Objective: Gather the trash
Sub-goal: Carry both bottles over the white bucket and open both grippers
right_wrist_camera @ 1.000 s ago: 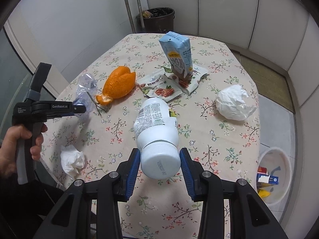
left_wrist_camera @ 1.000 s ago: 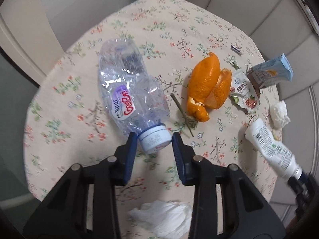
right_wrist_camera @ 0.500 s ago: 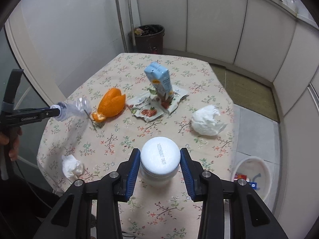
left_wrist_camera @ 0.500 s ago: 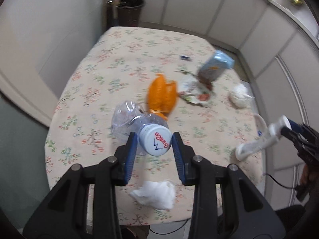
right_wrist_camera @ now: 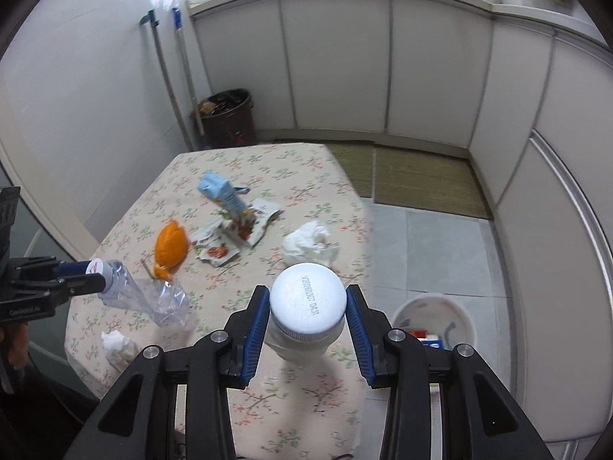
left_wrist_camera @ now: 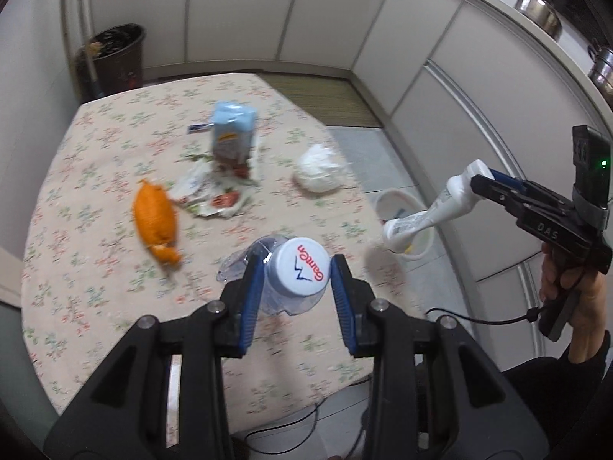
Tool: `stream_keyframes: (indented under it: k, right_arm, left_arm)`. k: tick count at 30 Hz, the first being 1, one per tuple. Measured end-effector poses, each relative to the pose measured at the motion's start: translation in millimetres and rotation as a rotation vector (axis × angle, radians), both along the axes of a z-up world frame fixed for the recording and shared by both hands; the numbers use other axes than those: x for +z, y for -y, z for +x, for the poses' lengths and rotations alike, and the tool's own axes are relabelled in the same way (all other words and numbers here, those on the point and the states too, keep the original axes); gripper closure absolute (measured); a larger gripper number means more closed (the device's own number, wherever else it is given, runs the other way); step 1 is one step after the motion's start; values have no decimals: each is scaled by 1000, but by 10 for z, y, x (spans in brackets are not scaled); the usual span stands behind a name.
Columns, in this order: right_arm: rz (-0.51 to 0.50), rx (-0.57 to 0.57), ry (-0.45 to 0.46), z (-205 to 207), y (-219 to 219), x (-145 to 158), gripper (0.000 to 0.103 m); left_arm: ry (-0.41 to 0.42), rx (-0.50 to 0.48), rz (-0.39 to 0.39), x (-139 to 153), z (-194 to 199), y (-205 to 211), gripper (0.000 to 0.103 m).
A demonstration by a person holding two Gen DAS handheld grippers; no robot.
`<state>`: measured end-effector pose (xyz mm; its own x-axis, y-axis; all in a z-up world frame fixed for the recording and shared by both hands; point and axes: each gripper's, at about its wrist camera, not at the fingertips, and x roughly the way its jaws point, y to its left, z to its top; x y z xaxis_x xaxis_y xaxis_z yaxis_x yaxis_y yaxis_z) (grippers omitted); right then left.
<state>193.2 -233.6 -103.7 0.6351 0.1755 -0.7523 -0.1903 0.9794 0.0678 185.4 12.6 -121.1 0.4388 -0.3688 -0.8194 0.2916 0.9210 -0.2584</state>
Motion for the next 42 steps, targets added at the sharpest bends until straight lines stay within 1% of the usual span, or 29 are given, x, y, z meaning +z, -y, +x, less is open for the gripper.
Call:
stream_keyframes:
  k: [2, 6, 10, 11, 14, 17, 22, 26, 28, 29, 31, 35, 37, 39, 42]
  right_arm:
    - [-1, -37, 9, -6, 174, 34, 62]
    - [-26, -121, 26, -22, 517, 68, 62]
    - [-69, -202, 32, -8, 842, 47, 62]
    - [-75, -218, 31, -3, 916, 34, 62]
    - [-86, -268, 21, 19, 1160, -45, 62]
    - [-80, -312, 0, 74, 1406, -160, 62]
    - [-32, -367, -29, 196, 1731, -385, 62]
    - [-20, -403, -37, 289, 1865, -549, 62]
    - [-8, -421, -48, 342, 1929, -636, 62]
    - [-4, -427, -55, 371, 1960, -673, 62]
    - [-4, -433, -60, 420, 1989, -727, 62]
    - [-4, -434, -64, 526, 1992, -838, 62]
    - [-6, -437, -71, 568, 1995, -885, 62]
    - [-12, -441, -78, 602, 1997, -927, 62]
    - [-11, -454, -92, 658, 2021, -988, 62]
  left_arm:
    - [15, -32, -7, 47, 23, 190, 66]
    - [45, -117, -18, 135, 130, 748, 65]
    - [50, -177, -53, 128, 296, 1301, 66]
    - [51, -185, -61, 119, 324, 1386, 65]
    - [39, -215, -85, 2, 487, 1799, 65]
    - [27, -236, -88, -192, 651, 2181, 65]
    - [-30, -239, -91, -642, 941, 2689, 65]
    - [-55, -234, -84, -912, 1117, 2952, 65]
    - [-73, -228, -62, -1071, 1231, 3074, 65]
    - [-80, -225, -54, -1103, 1257, 3123, 65]
    - [-119, -212, -31, -1258, 1356, 3192, 65]
    - [-189, -192, -22, -1505, 1480, 3220, 65]
    - [-223, -180, -8, -1565, 1499, 3217, 65]
    - [-216, -164, -6, -1533, 1503, 3180, 64]
    - [-203, -176, 2, -1426, 1452, 3110, 60]
